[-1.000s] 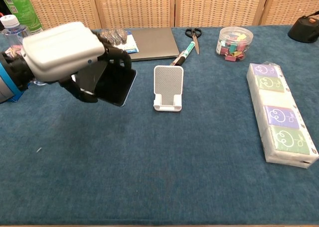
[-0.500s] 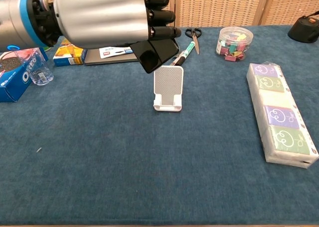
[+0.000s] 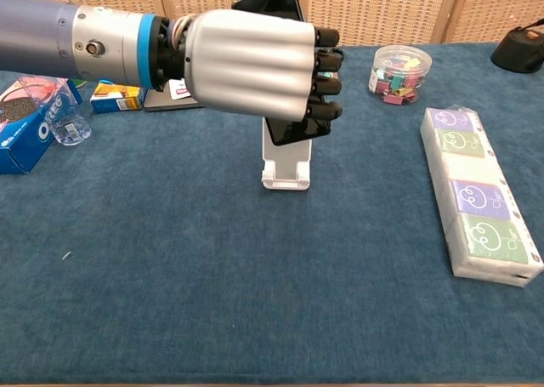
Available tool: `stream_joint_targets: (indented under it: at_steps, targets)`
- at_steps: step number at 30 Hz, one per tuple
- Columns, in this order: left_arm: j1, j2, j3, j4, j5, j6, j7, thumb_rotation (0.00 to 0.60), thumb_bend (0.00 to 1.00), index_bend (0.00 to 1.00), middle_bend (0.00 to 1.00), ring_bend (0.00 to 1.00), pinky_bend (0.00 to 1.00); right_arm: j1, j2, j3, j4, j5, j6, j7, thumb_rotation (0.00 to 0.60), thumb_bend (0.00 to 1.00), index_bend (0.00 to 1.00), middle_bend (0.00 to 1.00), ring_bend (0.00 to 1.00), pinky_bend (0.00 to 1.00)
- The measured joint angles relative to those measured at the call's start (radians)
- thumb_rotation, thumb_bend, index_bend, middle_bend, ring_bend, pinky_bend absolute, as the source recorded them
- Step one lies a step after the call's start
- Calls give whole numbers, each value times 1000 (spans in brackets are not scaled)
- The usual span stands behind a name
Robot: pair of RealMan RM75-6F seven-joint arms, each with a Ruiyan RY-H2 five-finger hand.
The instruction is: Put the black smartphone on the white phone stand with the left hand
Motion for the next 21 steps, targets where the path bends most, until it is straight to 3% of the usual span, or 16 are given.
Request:
stream_joint_targets:
  at_steps: [6,21]
  targets:
    - [-30,-27,27,4,-13,-76,12,600,0,640,511,478,541,-5,4,2,7,3,-5,21,600,0,0,0,0,0]
    - [-37,-20,30,-72,-91,-197,187,600,0,640,466,465,541,-14,22,7,5,-6,-4,67,600,0,0,0,0,0]
